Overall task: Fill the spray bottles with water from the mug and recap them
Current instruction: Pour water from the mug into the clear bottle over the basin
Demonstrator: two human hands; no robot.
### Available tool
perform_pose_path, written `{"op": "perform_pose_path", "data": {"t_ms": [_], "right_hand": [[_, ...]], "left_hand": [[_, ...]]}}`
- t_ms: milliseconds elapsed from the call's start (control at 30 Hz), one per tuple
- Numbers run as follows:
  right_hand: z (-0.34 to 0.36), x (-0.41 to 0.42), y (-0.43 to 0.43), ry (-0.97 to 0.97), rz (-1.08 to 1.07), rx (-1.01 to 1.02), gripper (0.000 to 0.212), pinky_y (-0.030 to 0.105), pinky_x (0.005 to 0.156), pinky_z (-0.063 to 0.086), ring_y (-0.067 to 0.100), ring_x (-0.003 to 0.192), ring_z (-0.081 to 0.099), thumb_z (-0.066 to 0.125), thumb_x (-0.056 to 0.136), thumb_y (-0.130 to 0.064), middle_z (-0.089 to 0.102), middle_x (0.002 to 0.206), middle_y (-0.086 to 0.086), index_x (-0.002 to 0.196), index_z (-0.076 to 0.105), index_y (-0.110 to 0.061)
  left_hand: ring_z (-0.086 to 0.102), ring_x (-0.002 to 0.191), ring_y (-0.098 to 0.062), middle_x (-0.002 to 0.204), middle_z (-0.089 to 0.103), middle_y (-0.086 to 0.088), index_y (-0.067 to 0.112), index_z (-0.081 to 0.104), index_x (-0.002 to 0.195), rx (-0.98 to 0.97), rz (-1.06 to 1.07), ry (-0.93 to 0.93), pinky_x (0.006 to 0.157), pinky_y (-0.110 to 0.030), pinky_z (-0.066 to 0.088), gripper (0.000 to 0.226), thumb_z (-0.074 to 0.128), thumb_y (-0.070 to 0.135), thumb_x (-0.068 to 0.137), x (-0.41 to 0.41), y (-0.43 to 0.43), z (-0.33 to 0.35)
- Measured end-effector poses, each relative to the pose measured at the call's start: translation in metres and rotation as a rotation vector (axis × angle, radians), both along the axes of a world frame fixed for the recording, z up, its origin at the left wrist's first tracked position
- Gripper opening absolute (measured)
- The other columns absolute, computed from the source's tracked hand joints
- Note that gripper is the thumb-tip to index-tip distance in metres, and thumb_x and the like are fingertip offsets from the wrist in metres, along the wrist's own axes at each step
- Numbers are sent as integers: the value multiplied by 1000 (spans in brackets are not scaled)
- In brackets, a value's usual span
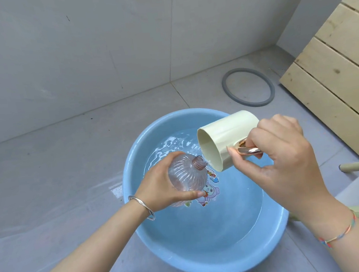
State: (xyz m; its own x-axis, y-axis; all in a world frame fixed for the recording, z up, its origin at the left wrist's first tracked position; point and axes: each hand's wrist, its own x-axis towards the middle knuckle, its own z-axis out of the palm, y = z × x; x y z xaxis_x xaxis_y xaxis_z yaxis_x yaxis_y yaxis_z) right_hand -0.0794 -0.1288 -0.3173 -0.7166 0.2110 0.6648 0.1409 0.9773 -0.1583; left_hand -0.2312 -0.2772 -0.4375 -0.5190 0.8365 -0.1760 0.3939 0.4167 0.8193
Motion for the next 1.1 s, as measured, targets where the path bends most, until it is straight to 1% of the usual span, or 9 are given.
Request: {"op": "perform_pose_path", "data": {"t_ms": [167,367,500,600,667,733,867,1000,1100], "right_hand": [[-1,-1,-1,-2,58,84,33,23,76,23,19,66,30,67,83,-14,40,60,3,59,45,-9],[-6,-1,0,-9,89,181,31,27,74,27,20,67,32,67,84,-13,44,58,5,58,50,-7],[-11,2,5,58,-9,15,32,25,73,25,19,65,30,66,84,-18,40,59,2,60,49,-7],[-18,8,16,89,-168,-255,34,23,64,25,15,64,28,67,83,-20,33,60,-7,61,42,-12],[-31,12,27,90,-254,-486,37,20,59,28,16,62,32,67,81,-22,36,59,-8,59,38,-12],[-51,16,34,31,-307,-633,38,26,58,30,18,61,37,67,79,-23,39,58,-4,59,37,-11],[-90,23,34,-175,-309,-591,39,28,59,27,19,64,38,74,77,-9,38,58,-3,59,39,-12],[-108,25,34,-293,-286,-533,40,33,59,24,24,63,39,75,76,-10,36,58,-5,59,39,-13],[-115,25,34,-331,-270,-520,43,28,58,20,24,62,38,75,75,-11,33,57,-9,59,35,-16]], "left_hand": [[55,111,3,120,57,28,40,45,129,9,2,-1,98,-23,44,100,76,76,41,0,1,1],[56,108,6,118,59,29,41,46,127,21,-2,-12,95,-19,44,97,78,74,42,2,1,1],[54,106,11,116,58,31,43,45,126,37,9,-23,89,-9,39,95,83,70,43,1,-1,1],[54,109,10,119,58,29,40,46,129,52,32,-48,93,-12,39,96,86,65,45,1,-2,0],[53,112,9,121,57,29,40,46,129,70,47,-61,96,-13,39,97,82,69,43,1,-2,-1],[53,112,10,119,58,30,39,48,126,106,65,-97,96,-9,38,94,81,67,43,0,-2,0],[54,114,7,119,60,26,36,50,124,171,95,-168,99,-11,38,90,85,59,45,1,-1,0],[55,113,6,118,60,26,35,50,124,200,122,-193,96,-8,38,91,85,58,44,2,-1,-3],[55,113,7,120,60,23,32,50,125,213,141,-211,95,-6,38,93,85,57,43,2,-1,-4]]}}
